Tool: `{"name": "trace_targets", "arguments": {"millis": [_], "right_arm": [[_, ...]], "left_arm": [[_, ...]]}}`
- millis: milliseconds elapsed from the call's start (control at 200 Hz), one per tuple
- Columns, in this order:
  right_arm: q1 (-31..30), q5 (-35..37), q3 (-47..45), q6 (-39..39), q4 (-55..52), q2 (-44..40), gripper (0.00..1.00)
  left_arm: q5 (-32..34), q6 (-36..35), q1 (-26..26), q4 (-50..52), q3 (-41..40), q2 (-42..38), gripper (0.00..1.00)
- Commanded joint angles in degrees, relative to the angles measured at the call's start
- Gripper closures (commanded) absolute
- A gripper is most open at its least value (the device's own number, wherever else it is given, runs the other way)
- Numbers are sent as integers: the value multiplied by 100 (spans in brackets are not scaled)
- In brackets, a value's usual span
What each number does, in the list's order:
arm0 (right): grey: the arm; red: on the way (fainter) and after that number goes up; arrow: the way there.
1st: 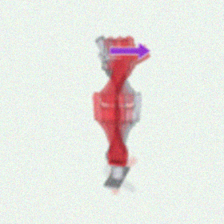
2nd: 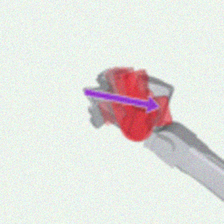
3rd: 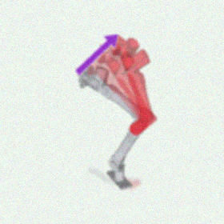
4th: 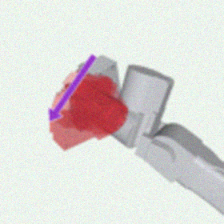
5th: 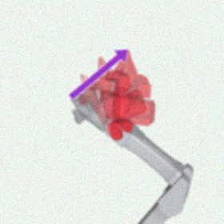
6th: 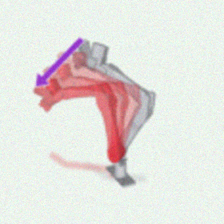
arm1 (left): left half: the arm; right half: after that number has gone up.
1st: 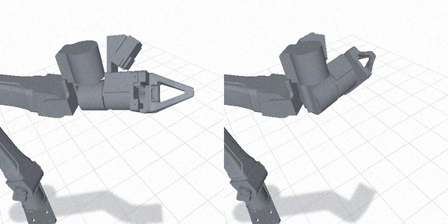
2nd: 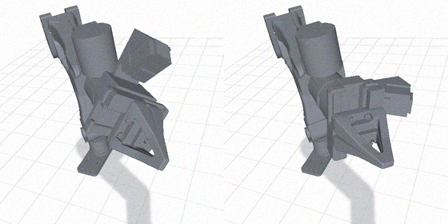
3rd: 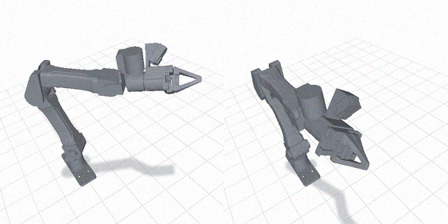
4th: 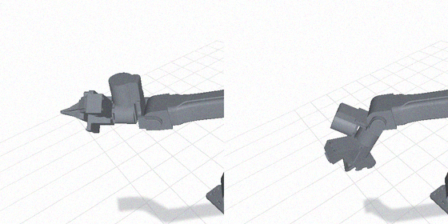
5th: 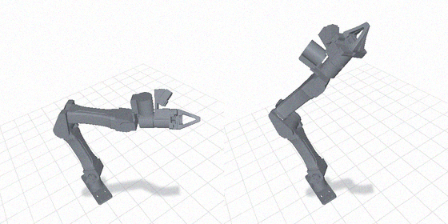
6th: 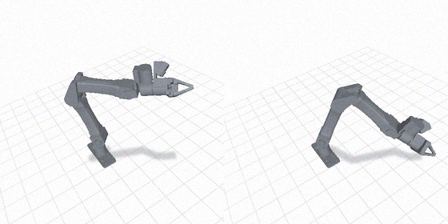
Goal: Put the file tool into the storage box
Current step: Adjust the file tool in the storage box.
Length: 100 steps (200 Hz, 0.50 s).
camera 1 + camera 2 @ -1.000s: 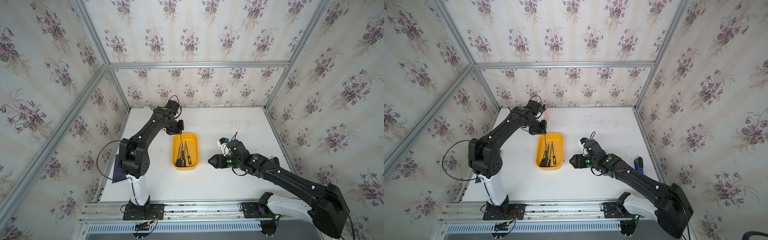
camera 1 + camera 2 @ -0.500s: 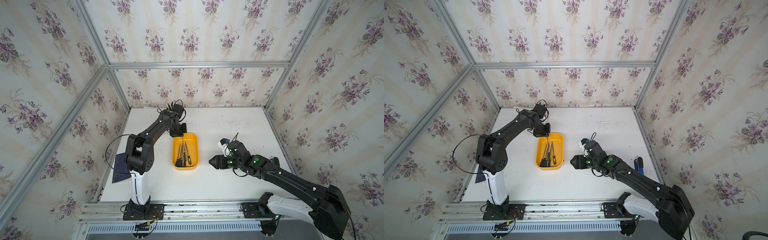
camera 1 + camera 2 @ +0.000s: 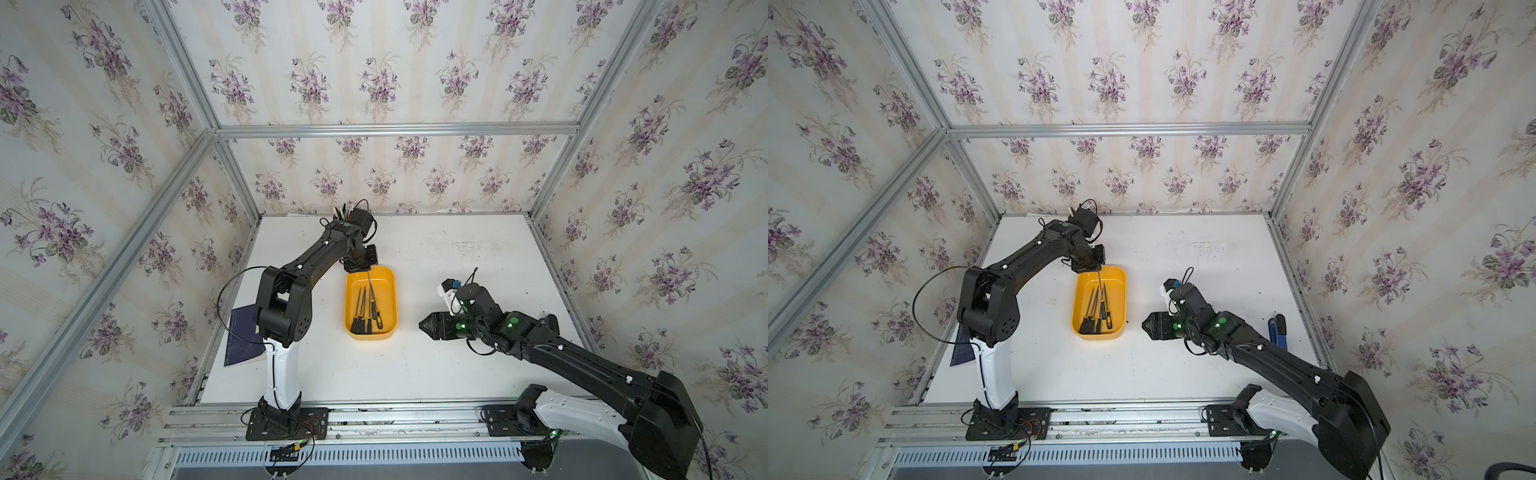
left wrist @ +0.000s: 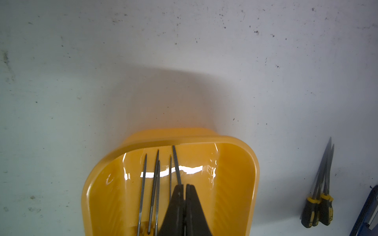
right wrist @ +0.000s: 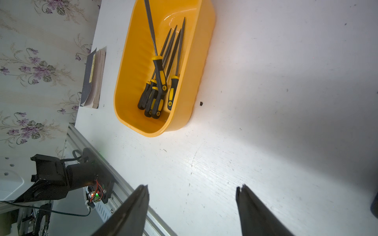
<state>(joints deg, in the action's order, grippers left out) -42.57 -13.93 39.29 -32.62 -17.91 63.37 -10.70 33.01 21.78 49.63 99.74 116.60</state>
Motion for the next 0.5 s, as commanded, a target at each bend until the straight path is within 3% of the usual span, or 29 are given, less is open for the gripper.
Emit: {"name": "trace_targets", "arguments": {"millis": [0, 495], "right_arm": [[4, 63, -6, -6, 23, -18, 27], [10, 91, -49, -44, 11, -53, 27]], "left_arm": [[112, 27, 17, -68, 75, 50, 100], [122, 101, 85, -255, 58, 117, 100]]}}
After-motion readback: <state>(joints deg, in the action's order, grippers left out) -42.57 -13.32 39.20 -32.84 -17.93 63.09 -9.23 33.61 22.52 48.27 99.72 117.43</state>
